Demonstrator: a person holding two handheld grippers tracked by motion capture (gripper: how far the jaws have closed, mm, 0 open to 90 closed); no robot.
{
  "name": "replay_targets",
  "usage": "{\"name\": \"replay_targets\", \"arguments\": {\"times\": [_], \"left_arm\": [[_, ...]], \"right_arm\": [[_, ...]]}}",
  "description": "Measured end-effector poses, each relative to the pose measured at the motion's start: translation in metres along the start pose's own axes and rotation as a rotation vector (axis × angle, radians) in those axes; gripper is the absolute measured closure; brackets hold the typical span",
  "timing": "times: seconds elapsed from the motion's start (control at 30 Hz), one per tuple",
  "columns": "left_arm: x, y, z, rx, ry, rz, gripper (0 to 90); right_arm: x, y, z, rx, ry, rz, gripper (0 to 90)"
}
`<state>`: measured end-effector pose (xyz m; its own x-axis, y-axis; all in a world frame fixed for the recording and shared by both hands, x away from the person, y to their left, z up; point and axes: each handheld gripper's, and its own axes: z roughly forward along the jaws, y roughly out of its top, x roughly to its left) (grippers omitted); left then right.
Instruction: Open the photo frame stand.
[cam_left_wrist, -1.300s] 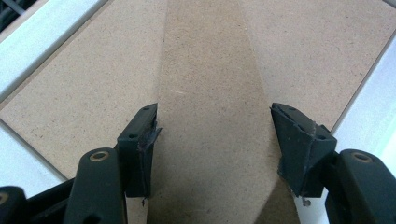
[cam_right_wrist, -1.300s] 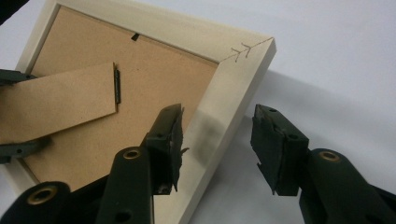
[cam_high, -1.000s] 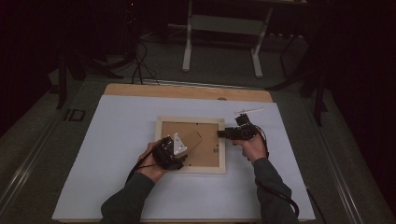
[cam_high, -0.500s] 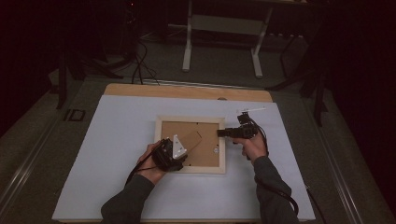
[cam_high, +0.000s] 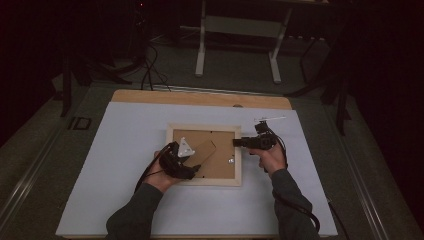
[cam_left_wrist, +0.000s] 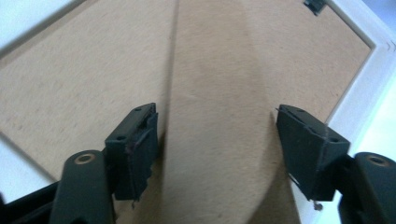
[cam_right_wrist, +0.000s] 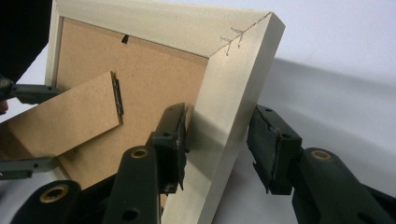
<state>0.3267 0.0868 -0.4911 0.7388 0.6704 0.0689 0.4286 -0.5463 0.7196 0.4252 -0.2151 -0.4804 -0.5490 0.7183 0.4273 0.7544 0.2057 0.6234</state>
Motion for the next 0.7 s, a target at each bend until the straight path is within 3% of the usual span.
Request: {"name": "replay_targets", "arguments": {"times": [0.2, 0.27, 0.3, 0.43, 0.53, 0.7], "left_arm": [[0.017, -0.002, -0.004, -0.001, -0.169, -0.141, 34.1], [0.019, -0.002, -0.004, 0.003, -0.189, -0.157, 37.8], [0.024, -0.003, -0.005, 0.012, -0.238, -0.194, 39.3], [0.028, -0.004, -0.004, 0.04, -0.278, -0.229, 47.8], [0.029, -0.003, -0.004, 0.048, -0.282, -0.235, 49.2], [0.027, -0.002, -0.005, 0.051, -0.271, -0.207, 49.8]], "right_arm": [[0.001, -0.001, -0.001, -0.007, -0.004, -0.005, 56.8], [0.002, -0.001, -0.002, -0.008, -0.006, -0.01, 56.8], [0.003, -0.001, -0.002, -0.01, -0.008, -0.012, 56.9], [0.003, -0.002, -0.002, -0.017, -0.007, -0.018, 56.8], [0.004, -0.002, -0.003, -0.018, -0.011, -0.022, 56.8], [0.005, -0.002, -0.005, -0.018, -0.015, -0.036, 56.7]]}}
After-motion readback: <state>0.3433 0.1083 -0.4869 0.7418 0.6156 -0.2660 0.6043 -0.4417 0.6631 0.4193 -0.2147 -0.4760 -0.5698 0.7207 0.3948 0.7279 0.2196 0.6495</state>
